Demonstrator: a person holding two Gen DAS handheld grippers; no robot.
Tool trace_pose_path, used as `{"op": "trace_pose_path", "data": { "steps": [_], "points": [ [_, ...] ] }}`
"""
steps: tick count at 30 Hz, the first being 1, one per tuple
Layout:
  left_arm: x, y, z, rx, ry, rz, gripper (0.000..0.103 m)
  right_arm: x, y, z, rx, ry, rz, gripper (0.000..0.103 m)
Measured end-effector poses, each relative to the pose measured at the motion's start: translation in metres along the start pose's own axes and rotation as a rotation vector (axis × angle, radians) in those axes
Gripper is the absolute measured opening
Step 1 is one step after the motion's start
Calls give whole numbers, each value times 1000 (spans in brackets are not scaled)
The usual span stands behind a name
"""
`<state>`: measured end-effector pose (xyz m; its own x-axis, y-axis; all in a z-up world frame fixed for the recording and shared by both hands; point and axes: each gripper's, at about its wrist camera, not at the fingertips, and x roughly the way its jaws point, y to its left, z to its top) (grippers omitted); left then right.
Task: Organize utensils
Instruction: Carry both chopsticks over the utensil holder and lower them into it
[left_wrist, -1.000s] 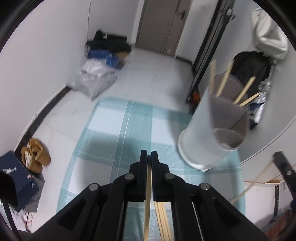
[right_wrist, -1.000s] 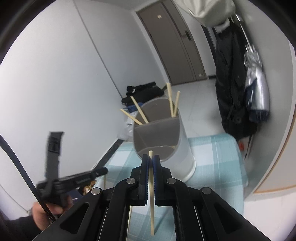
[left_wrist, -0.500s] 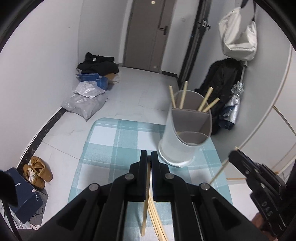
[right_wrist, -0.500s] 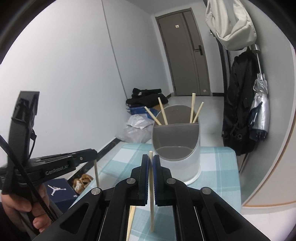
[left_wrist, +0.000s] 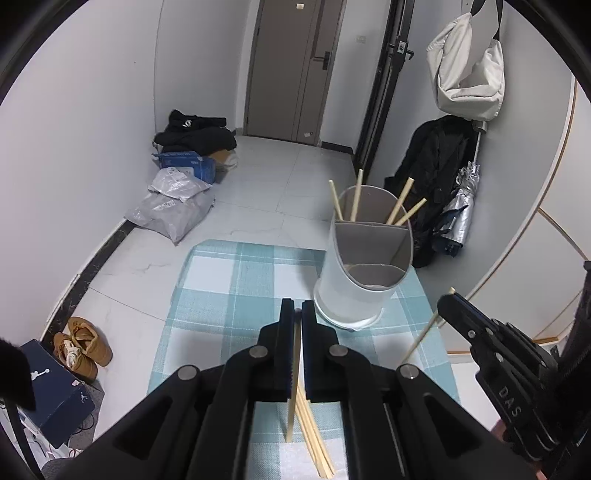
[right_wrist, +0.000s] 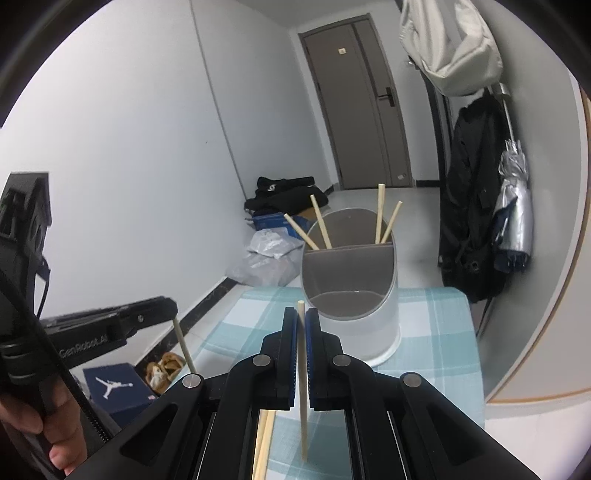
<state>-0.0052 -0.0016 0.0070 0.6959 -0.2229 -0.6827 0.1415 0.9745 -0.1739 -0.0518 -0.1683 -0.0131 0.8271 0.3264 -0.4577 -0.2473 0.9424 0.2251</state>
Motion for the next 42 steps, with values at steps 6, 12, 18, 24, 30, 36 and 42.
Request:
{"op": "trace_pose_path", "data": {
  "steps": [6, 12, 18, 24, 30, 36, 42],
  "points": [
    [-3, -8, 6, 20, 0, -28, 1, -7, -4, 9, 5, -24, 3, 4],
    [1, -18, 14, 34, 13, -53, 1, -6, -10, 19, 3, -29, 5, 4],
    [1, -28, 26, 43, 26, -79, 1, -4, -15, 30, -2, -26, 9, 4],
    [3, -38, 46, 33, 48, -132, 1, -9, -22, 47, -40, -49, 16, 4],
    [-6, -55, 70, 57, 37, -191, 1, -15, -33, 74, -42, -63, 10, 4],
    [-17, -67, 106, 69, 28, -262, 1, -26, -38, 115, -76, -109, 5, 4],
    [-16, -70, 142, 54, 21, -300, 1, -24, -42, 152, -81, -142, 0, 3]
  ]
}}
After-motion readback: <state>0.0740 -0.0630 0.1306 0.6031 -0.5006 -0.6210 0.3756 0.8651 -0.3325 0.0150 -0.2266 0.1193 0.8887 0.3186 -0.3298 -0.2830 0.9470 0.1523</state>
